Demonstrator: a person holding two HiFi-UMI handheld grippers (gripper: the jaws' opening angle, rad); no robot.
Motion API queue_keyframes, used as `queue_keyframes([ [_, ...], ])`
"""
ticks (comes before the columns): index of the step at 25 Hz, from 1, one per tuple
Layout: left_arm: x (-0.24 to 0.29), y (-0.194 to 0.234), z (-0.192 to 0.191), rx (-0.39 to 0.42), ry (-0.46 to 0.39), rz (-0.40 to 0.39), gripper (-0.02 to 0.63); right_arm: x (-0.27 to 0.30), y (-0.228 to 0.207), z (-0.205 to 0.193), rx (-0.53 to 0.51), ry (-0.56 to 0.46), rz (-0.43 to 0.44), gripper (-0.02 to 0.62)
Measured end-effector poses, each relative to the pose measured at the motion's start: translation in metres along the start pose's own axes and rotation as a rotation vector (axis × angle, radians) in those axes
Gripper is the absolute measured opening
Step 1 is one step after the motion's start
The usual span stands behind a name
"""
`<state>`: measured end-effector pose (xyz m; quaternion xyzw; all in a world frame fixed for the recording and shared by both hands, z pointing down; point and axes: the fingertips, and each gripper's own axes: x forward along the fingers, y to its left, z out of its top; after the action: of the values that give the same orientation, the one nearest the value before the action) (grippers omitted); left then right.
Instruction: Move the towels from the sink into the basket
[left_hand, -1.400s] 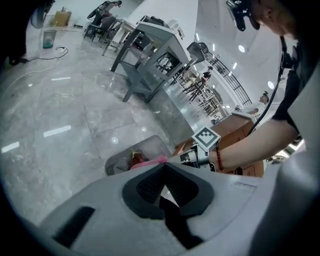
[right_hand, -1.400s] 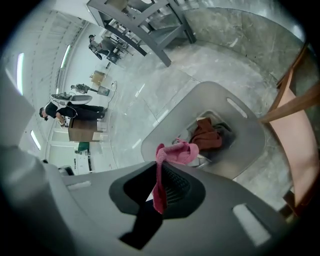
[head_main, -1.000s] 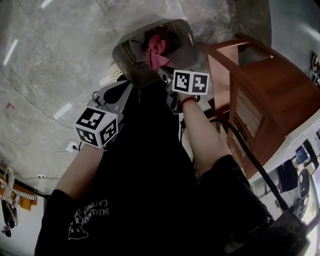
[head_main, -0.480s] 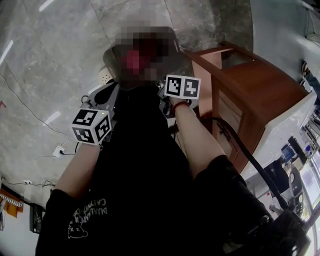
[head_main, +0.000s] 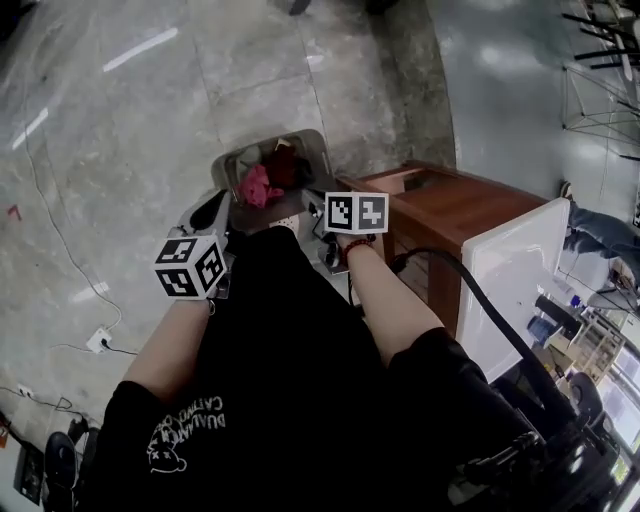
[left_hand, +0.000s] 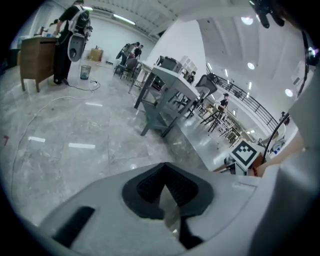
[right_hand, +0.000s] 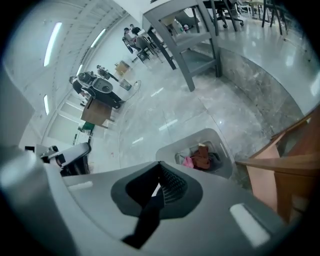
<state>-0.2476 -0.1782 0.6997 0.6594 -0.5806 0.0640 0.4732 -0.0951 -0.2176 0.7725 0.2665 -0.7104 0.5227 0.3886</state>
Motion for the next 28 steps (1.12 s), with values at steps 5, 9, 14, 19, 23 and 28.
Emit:
queue_keyframes([
  [5, -0.022, -0.038, 0.059, 0.006, -0.181, -0.004, 0.006, -0.05, 0.063, 0.049, -0.069, -0.127, 0.137, 0.005],
  [9, -0.054, -0.089, 0.093, 0.011, -0.263, -0.051, 0.006, -0.114, 0.115, 0.078, -0.173, -0.23, 0.22, 0.005],
  [14, -0.093, -0.137, 0.128, 0.021, -0.347, -0.081, 0.006, -0.204, 0.171, 0.103, -0.289, -0.386, 0.341, 0.005],
  [19, -0.159, -0.198, 0.209, 0.093, -0.539, -0.203, 0.006, -0.301, 0.228, 0.138, -0.441, -0.614, 0.409, 0.005],
  [23, -0.22, -0.263, 0.247, 0.186, -0.674, -0.328, 0.006, -0.371, 0.264, 0.138, -0.619, -0.753, 0.409, 0.005],
  [28, -0.275, -0.326, 0.256, 0.34, -0.752, -0.426, 0.006, -0.434, 0.311, 0.13, -0.662, -0.849, 0.485, 0.005],
])
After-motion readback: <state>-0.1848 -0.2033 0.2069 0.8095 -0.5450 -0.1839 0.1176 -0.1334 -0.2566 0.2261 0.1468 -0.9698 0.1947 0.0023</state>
